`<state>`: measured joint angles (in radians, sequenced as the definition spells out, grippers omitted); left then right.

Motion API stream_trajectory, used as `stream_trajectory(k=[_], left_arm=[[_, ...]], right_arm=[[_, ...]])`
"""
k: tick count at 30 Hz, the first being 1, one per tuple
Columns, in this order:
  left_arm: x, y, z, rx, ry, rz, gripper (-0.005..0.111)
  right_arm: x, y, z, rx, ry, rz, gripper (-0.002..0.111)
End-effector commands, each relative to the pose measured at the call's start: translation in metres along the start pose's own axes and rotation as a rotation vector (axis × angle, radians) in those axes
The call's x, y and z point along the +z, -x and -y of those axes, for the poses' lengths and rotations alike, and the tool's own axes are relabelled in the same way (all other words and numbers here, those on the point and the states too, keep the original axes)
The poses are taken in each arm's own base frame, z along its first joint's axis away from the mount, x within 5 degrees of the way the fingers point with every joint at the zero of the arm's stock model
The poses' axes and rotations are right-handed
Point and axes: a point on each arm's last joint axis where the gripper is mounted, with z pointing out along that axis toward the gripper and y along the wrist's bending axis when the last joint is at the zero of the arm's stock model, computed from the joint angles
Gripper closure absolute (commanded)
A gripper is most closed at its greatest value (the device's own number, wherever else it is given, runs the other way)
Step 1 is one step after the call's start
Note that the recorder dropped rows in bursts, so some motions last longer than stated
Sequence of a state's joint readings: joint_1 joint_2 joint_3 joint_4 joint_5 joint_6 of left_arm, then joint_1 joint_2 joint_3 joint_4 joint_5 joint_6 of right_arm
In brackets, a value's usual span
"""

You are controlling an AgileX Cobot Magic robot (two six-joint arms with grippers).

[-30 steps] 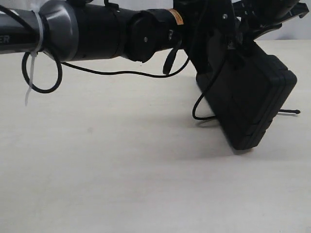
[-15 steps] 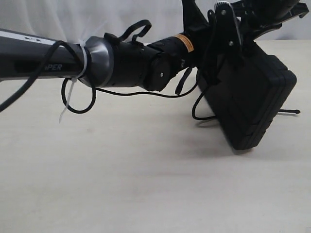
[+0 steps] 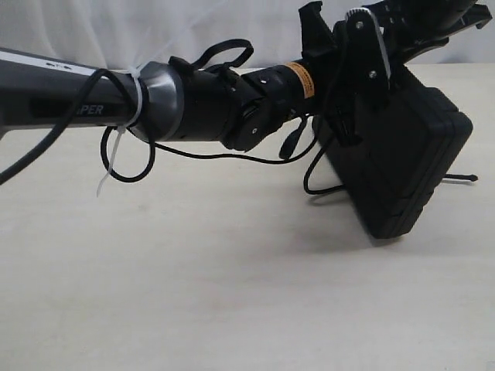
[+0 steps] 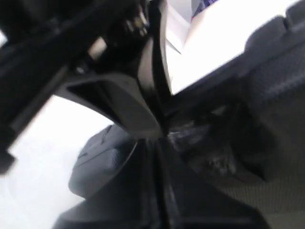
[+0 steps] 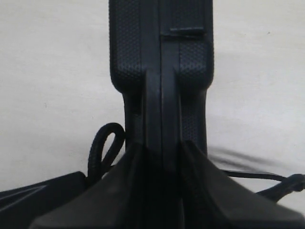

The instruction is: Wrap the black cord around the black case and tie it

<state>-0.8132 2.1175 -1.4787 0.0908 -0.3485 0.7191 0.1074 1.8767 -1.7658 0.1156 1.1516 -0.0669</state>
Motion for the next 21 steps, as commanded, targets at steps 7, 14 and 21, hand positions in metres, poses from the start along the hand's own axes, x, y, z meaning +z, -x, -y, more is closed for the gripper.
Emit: stream_trajectory(k=[7,14,21], left_arm=[[0.000,0.017,0.012,-0.010,-0.010,0.050,0.107],[-0.007,0.000,0.003,0.032,-0.103,-0.110,0.107],[-0.042,-0.010,-0.053,-0.107,-0.033,-0.207,0.107]], right_arm=[[0.009,-0.005,0.000,-0.003,0.006,-0.051,0.104],[0.009,-0.005,0.000,-0.002,0.009,-0.050,0.104],[0.009,-0.005,-0.002,0.006,0.026,-0.049,0.104]])
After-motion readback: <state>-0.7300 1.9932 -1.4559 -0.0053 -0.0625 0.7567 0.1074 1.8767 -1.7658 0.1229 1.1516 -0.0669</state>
